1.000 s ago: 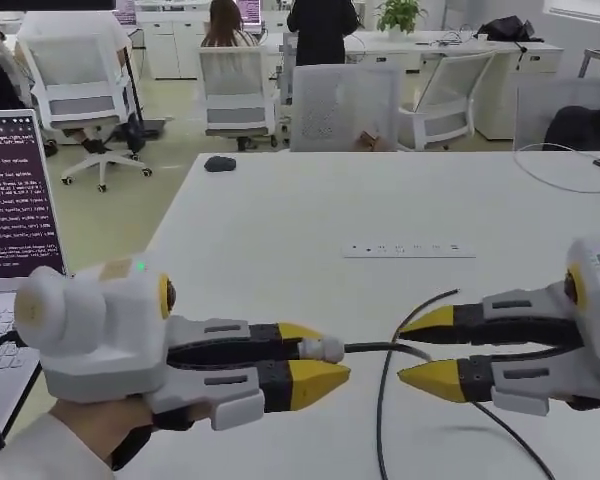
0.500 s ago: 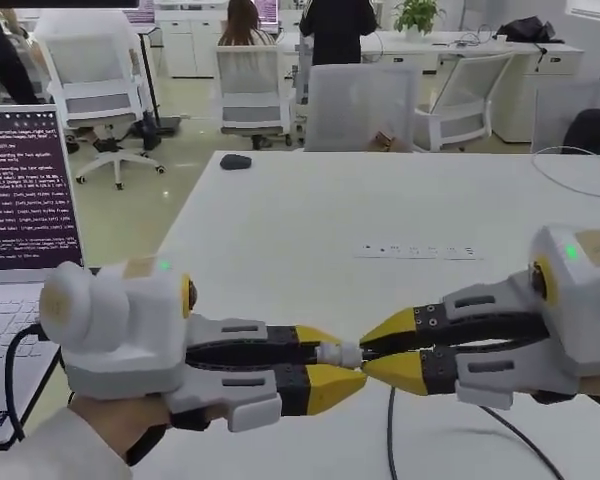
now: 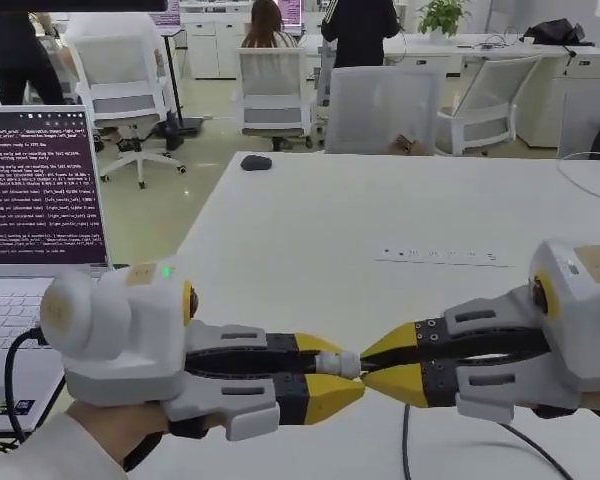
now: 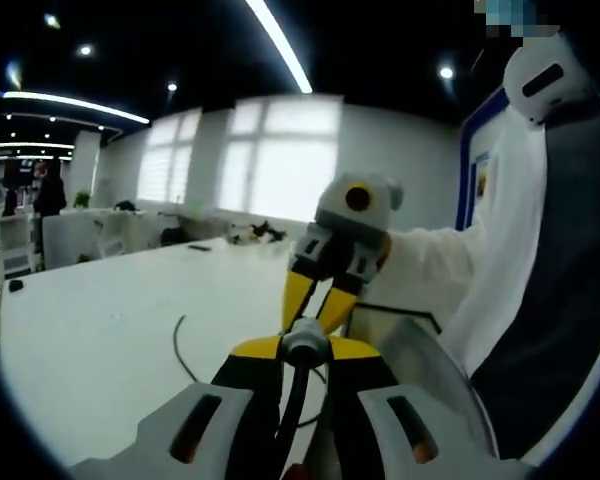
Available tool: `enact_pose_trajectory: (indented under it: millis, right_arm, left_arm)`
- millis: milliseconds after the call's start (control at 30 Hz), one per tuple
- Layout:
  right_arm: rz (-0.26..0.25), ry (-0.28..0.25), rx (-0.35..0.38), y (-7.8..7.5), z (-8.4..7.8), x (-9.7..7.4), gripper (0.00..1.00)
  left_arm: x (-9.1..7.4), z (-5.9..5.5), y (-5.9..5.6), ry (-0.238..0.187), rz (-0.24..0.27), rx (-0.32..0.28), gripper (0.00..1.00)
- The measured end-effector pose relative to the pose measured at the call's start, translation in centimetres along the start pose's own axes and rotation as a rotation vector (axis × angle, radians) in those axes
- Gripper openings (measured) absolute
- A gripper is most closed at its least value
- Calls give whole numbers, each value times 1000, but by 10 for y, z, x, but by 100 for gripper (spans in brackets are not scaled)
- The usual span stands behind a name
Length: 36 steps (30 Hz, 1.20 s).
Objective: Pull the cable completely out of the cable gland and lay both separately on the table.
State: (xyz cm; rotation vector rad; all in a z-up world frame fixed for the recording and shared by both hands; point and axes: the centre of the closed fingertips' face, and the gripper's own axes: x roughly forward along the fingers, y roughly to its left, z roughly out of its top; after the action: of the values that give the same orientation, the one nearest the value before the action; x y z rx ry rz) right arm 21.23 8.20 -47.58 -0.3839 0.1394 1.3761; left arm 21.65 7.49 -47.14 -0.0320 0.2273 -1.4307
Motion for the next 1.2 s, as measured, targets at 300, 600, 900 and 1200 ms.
enact_pose_trajectory:
  millis: [300,600,900,1200]
  right_arm:
    - [-60,19,20,-14,-12,-24,6]
    - [-129,54,42,-22,-27,-47,5]
    - [-142,67,47,-22,-32,-48,5]
    - [-127,64,66,-18,-36,-40,5]
  left_arm:
    - [-22,7,10,-39,49,-18,17]
    - [-31,18,16,-77,74,-14,17]
    - [-24,19,16,-79,74,-18,17]
    - [-23,26,14,-104,65,3,16]
